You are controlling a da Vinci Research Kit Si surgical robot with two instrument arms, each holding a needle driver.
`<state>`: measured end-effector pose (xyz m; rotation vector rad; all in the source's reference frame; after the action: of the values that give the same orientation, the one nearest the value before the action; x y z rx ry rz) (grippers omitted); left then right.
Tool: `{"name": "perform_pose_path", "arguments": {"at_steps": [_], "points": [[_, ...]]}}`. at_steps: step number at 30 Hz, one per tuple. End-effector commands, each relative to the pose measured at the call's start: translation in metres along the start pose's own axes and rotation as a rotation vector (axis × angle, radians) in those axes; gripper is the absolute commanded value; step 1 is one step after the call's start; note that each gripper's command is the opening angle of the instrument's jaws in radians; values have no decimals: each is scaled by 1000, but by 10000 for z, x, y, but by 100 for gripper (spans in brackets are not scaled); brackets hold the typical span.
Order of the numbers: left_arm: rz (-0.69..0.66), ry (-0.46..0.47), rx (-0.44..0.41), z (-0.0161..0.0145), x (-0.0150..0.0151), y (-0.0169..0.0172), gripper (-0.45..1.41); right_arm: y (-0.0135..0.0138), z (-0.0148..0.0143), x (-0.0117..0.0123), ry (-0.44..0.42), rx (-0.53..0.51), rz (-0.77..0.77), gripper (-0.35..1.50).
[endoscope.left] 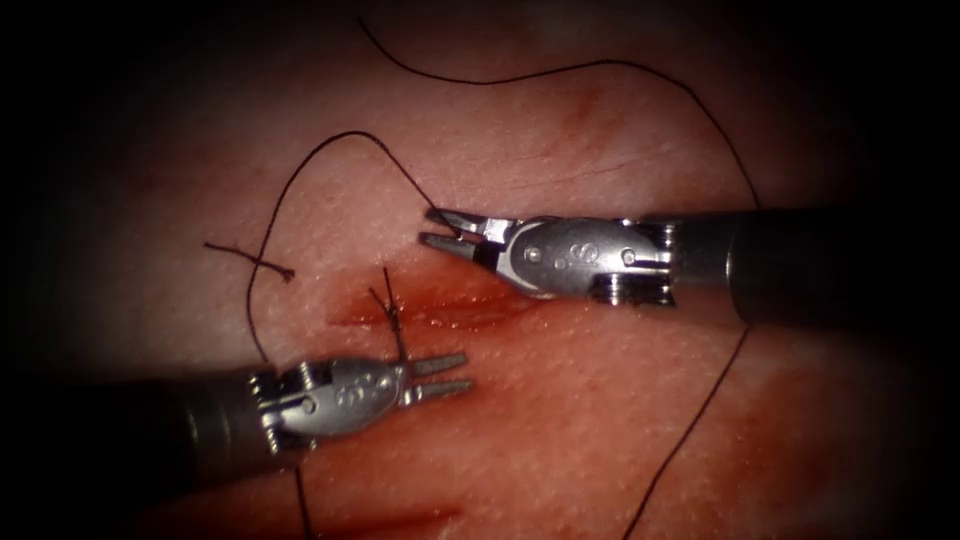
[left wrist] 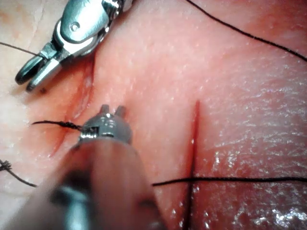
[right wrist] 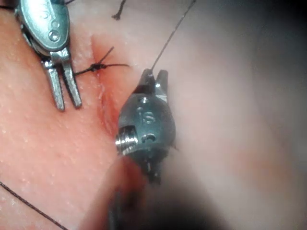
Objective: Wound Closure
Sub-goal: Push needle through tissue above incision with right end-effector
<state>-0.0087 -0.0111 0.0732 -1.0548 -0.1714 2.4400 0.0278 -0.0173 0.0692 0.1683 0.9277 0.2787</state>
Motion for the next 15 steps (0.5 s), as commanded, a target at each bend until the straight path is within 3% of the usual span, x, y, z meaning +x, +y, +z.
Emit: {"name": "perform_pose_path", "arguments": {"at_steps": [1,2,3,4,5,9,15], "points": [[1,1,2,11,-2,0,1,10,4,18,5,2,73,-35],[2,1,3,12,-2,0,1,14,3,25,2,3,124,-35],[-2,2,5,14,-5,0,1,23,2,38,-6,3,287,-35],[-2,2,5,14,-5,0,1,23,2,38,-6,3,287,-35],[-3,4,10,17,-10,3,1,35,5,52,-31,7,476,-35],[-5,-19,12,17,-21,11,1,57,19,66,-71,78,531,-35],[-16,-31,2,18,-34,21,1,79,28,62,-134,162,670,-35]]}}
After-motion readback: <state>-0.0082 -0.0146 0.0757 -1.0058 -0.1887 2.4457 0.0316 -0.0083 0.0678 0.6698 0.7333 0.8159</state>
